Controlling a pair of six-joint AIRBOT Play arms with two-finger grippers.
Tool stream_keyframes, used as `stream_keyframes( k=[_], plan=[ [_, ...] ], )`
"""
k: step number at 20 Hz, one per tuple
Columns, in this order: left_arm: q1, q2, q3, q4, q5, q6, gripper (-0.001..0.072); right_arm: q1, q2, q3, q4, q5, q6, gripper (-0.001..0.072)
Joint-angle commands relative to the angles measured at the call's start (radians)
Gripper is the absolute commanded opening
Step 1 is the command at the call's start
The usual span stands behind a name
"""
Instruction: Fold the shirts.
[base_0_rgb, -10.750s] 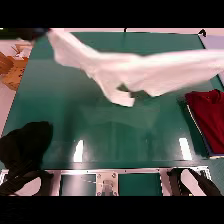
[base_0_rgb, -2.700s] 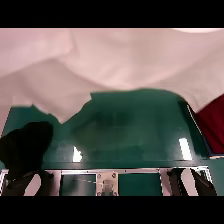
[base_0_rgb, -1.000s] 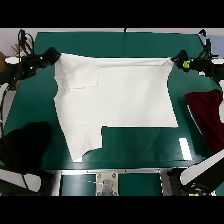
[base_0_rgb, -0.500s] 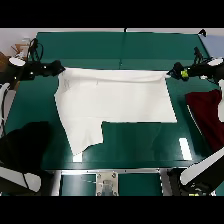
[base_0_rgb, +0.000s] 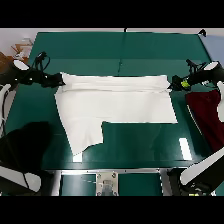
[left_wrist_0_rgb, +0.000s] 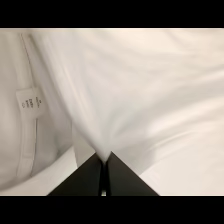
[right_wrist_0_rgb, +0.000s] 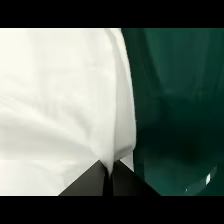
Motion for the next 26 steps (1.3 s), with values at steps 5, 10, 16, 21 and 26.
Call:
stream_keyframes(
  k=[5, 10, 16, 21, 26],
  plan=[
    [0.001, -0.009, -0.016, 0.054, -0.070, -0.066, 0.0024, 0.003, 0.000, -0.003, -0.019, 0.011, 0.003, 0.0012],
    [0.006, -0.007, 0.022, 0.034, -0.190, -0.082, 0.0604, -0.018, 0.007, 0.042, -0.035, 0.145, 0.057, 0.0354],
    [0.049, -0.002, 0.158, 0.044, -0.563, -0.134, 0.0022, -0.104, 0.106, -0.017, -0.042, 0.355, 0.134, 0.0011],
    [0.047, 0.216, -0.160, 0.124, -0.553, -0.105, 0.0021, -0.148, 0.409, -0.480, -0.042, 0.231, 0.133, 0.0010],
    [0.047, 0.678, -0.724, 0.142, -0.340, -0.200, 0.0023, -0.238, 0.885, -1.075, 0.089, -0.013, 0.134, 0.0011]
  ],
)
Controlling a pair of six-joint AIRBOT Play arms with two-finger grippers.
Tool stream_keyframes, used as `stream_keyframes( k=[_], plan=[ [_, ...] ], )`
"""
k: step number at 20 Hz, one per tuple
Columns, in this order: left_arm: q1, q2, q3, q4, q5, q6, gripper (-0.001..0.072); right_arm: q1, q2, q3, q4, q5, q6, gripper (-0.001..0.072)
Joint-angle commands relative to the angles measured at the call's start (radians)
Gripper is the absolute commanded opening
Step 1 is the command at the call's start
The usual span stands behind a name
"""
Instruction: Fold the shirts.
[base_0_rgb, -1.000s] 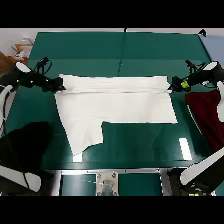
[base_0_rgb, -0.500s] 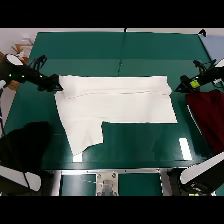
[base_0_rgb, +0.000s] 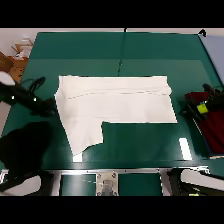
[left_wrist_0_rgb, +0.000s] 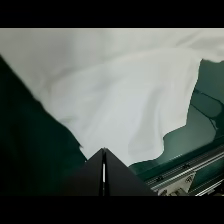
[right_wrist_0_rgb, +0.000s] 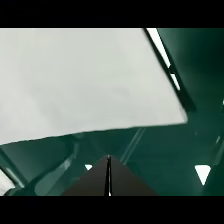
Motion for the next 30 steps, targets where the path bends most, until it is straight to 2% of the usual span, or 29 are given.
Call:
stream_keyframes(
  k=[1, 2, 3, 4, 7, 8, 9, 10, 14, 17, 19, 20, 21, 22, 23, 25, 26, 28, 29, 30],
  plan=[
    [0.001, 0.295, -0.347, 0.011, 0.150, -0.123, 0.0026, -0.048, 0.314, -0.401, 0.099, -0.195, 0.003, 0.0013],
    [0.001, 0.356, -0.420, 0.008, 0.215, -0.148, 0.0187, -0.047, 0.364, -0.471, 0.121, -0.245, 0.003, 0.0050],
    [0.001, 0.392, -0.478, 0.004, 0.275, -0.169, 0.0520, -0.047, 0.388, -0.517, 0.150, -0.282, 0.002, 0.0114],
    [0.001, 0.407, -0.526, 0.002, 0.322, -0.192, 0.0613, -0.047, 0.391, -0.542, 0.174, -0.307, 0.002, 0.0151],
    [-0.003, 0.406, -0.626, -0.079, 0.445, -0.179, 0.0613, -0.046, 0.374, -0.564, 0.205, -0.378, 0.001, 0.0152],
    [-0.017, 0.406, -0.654, -0.133, 0.508, -0.158, 0.0613, -0.046, 0.363, -0.564, 0.212, -0.399, -0.002, 0.0200],
    [-0.039, 0.406, -0.676, -0.171, 0.575, -0.153, 0.0613, -0.046, 0.349, -0.564, 0.216, -0.417, -0.002, 0.0336],
    [-0.071, 0.406, -0.697, -0.206, 0.648, -0.153, 0.0612, -0.046, 0.334, -0.565, 0.216, -0.433, -0.001, 0.0372],
    [-0.217, 0.405, -0.725, -0.379, 0.869, -0.156, 0.0612, -0.044, 0.255, -0.590, 0.316, -0.521, -0.001, 0.0372],
    [-0.315, 0.405, -0.725, -0.439, 0.864, -0.157, 0.0612, 0.006, 0.167, -0.599, 0.437, -0.642, -0.001, 0.0373],
    [-0.330, 0.405, -0.725, -0.443, 0.838, -0.165, 0.0611, 0.061, 0.109, -0.593, 0.513, -0.710, -0.002, 0.0371],
    [-0.330, 0.405, -0.725, -0.441, 0.827, -0.164, 0.0524, 0.074, 0.095, -0.576, 0.514, -0.718, -0.006, 0.0350],
    [-0.330, 0.405, -0.725, -0.440, 0.815, -0.164, 0.0352, 0.079, 0.095, -0.563, 0.511, -0.724, -0.027, 0.0349],
    [-0.330, 0.405, -0.725, -0.440, 0.808, -0.163, 0.0292, 0.077, 0.095, -0.550, 0.511, -0.723, -0.045, 0.0349],
    [-0.330, 0.405, -0.723, -0.439, 0.804, -0.163, 0.0293, 0.077, 0.095, -0.543, 0.511, -0.722, -0.054, 0.0337],
    [-0.330, 0.405, -0.706, -0.430, 0.784, -0.157, 0.0292, 0.077, 0.095, -0.541, 0.509, -0.712, -0.062, 0.0052],
    [-0.330, 0.405, -0.692, -0.414, 0.766, -0.157, 0.0292, 0.077, 0.097, -0.541, 0.506, -0.703, -0.078, 0.0012],
    [-0.330, 0.405, -0.655, -0.361, 0.717, -0.161, 0.0291, 0.077, 0.097, -0.541, 0.498, -0.681, -0.120, 0.0012],
    [-0.330, 0.405, -0.632, -0.326, 0.679, -0.171, 0.0209, 0.077, 0.097, -0.541, 0.486, -0.668, -0.121, 0.0012],
    [-0.330, 0.405, -0.609, -0.289, 0.637, -0.172, 0.0036, 0.077, 0.097, -0.541, 0.471, -0.652, -0.122, 0.0012]
  ],
)
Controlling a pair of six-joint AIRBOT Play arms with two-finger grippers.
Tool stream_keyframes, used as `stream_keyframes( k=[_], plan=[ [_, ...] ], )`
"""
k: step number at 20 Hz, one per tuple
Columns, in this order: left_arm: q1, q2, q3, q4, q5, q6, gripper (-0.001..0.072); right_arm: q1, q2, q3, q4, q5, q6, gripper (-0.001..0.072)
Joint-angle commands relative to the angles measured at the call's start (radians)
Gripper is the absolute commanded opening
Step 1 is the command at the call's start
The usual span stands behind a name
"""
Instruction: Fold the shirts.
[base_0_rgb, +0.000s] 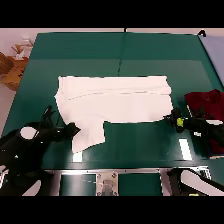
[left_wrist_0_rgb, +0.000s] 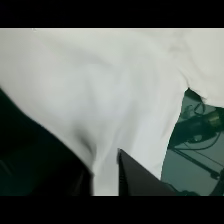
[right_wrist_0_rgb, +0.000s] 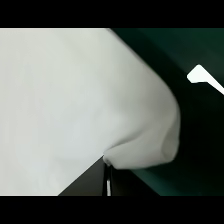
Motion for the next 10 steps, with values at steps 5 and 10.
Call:
stream_keyframes(
  k=[5, 10],
  plan=[
    [-0.002, 0.001, 0.214, 0.322, -0.397, -0.081, 0.0022, -0.013, 0.058, 0.003, -0.149, 0.143, -0.028, 0.0012],
    [-0.002, 0.001, 0.471, 0.507, -0.551, -0.133, 0.0022, -0.102, 0.220, 0.064, -0.218, 0.272, -0.008, 0.0012]
  ],
)
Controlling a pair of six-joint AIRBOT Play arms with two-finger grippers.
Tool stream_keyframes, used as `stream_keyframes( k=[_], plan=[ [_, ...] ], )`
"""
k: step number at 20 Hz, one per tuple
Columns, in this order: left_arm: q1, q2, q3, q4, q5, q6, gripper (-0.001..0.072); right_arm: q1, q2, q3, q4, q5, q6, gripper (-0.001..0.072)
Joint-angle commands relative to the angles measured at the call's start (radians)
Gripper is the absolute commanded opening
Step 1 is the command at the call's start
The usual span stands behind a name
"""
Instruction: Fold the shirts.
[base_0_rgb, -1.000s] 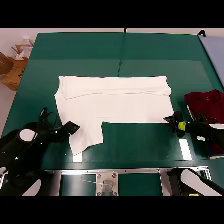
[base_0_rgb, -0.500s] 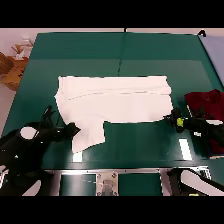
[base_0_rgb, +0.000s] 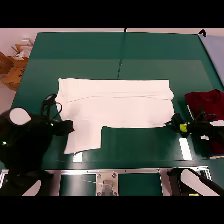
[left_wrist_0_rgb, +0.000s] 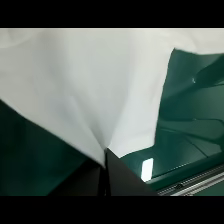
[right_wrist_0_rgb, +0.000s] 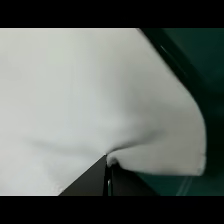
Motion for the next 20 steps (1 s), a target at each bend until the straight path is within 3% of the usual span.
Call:
stream_keyframes(
  k=[1, 4, 8, 15, 19, 20],
  plan=[
    [0.001, 0.001, 0.187, 0.139, -0.109, -0.037, 0.0022, -0.047, 0.098, 0.063, -0.019, 0.116, 0.017, 0.0011],
    [0.001, -0.001, 0.289, 0.140, -0.052, -0.032, 0.0022, -0.006, 0.102, 0.158, 0.026, 0.150, 0.024, 0.0011],
    [0.001, -0.117, 0.367, 0.147, 0.027, 0.003, 0.0021, 0.098, 0.050, 0.323, 0.064, 0.059, 0.037, 0.0011],
    [0.002, -0.520, 0.672, 0.160, 0.205, 0.018, 0.0022, 0.205, -0.372, 0.686, 0.073, -0.008, 0.039, 0.0012],
    [0.002, -0.797, 0.862, 0.147, 0.278, 0.070, 0.0024, 0.217, -0.638, 0.885, 0.121, -0.012, 0.039, 0.0018],
    [0.002, -0.848, 0.888, 0.147, 0.303, 0.069, 0.0082, 0.218, -0.687, 0.921, 0.134, -0.011, 0.038, 0.0118]
  ],
)
